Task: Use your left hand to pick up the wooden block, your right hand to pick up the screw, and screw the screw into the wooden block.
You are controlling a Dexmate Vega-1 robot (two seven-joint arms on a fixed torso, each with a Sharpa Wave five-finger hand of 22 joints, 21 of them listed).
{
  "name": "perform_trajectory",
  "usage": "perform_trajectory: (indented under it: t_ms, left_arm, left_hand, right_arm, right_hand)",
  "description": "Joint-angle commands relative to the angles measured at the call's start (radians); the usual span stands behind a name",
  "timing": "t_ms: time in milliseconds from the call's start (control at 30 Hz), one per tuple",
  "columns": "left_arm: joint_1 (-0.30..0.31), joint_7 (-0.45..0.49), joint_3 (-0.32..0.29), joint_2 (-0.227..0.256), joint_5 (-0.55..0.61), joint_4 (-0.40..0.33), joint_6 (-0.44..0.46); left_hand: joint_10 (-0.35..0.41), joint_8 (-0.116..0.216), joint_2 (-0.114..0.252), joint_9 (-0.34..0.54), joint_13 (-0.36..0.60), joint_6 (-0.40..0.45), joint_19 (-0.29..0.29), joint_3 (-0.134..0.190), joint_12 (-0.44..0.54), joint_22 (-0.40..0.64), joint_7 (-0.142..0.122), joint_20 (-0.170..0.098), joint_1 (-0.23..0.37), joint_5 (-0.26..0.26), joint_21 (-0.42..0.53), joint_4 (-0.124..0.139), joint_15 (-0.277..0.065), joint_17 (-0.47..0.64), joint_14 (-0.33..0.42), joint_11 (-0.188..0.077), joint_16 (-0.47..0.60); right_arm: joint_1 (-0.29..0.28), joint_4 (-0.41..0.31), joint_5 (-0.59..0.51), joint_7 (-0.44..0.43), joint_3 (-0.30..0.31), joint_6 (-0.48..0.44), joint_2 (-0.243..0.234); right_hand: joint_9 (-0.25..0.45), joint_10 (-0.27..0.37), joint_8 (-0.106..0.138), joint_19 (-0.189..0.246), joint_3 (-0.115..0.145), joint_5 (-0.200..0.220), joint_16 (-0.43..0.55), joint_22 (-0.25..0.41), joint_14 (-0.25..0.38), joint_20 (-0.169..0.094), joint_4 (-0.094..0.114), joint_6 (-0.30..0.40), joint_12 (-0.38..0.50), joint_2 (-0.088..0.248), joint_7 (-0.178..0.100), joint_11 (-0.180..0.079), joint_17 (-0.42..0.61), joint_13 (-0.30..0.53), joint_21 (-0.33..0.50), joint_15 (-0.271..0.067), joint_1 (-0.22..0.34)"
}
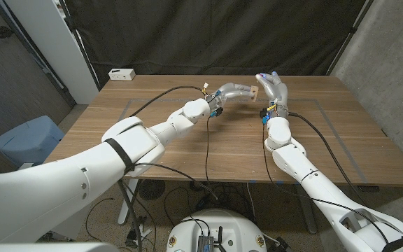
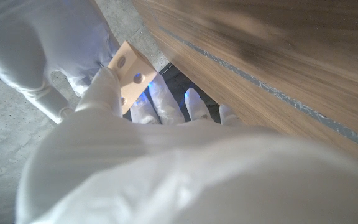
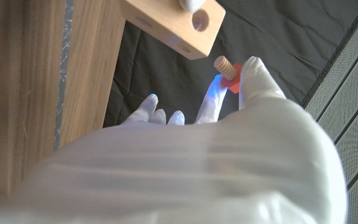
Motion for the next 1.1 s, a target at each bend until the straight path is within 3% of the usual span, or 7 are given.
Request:
perform_trajectory:
  t_ms: [33,1100]
  left_arm:
    - [0.012,-0.009,-0.009,0.001,0.005,-0.005,-0.019]
    - [0.002,0.000,-0.002,-0.016,0.006,0.002,0.010]
  left_hand:
    - [-0.007,0.009,0.012,0.005,0.001,0.010,0.000,0.002,0.003,0.004,0.000,0.002,0.004,0.004,0.007,0.004,-0.054,0.002,-0.006,0.000,0.001]
    - [-0.006,0.010,0.014,0.005,0.000,0.009,0.001,0.003,0.006,0.004,0.000,0.002,0.005,0.004,0.008,0.003,-0.056,0.002,-0.004,-0.002,0.002]
  right_arm:
    - [-0.012,-0.004,-0.009,0.003,-0.002,0.013,-0.003]
    - [-0.035,0.010,-0.002,0.012,0.005,0.038,-0.002]
  right_hand:
    - [0.002,-0.001,0.007,-0.005,-0.004,0.000,0.000,0.006,-0.001,0.000,0.000,0.001,-0.003,0.014,-0.001,-0.004,0.001,0.005,-0.003,-0.010,0.004]
    - [0.003,-0.010,0.013,-0.013,-0.007,-0.001,-0.003,0.006,-0.008,0.000,0.001,-0.006,-0.006,0.022,-0.005,-0.009,0.003,0.005,-0.004,-0.012,0.005]
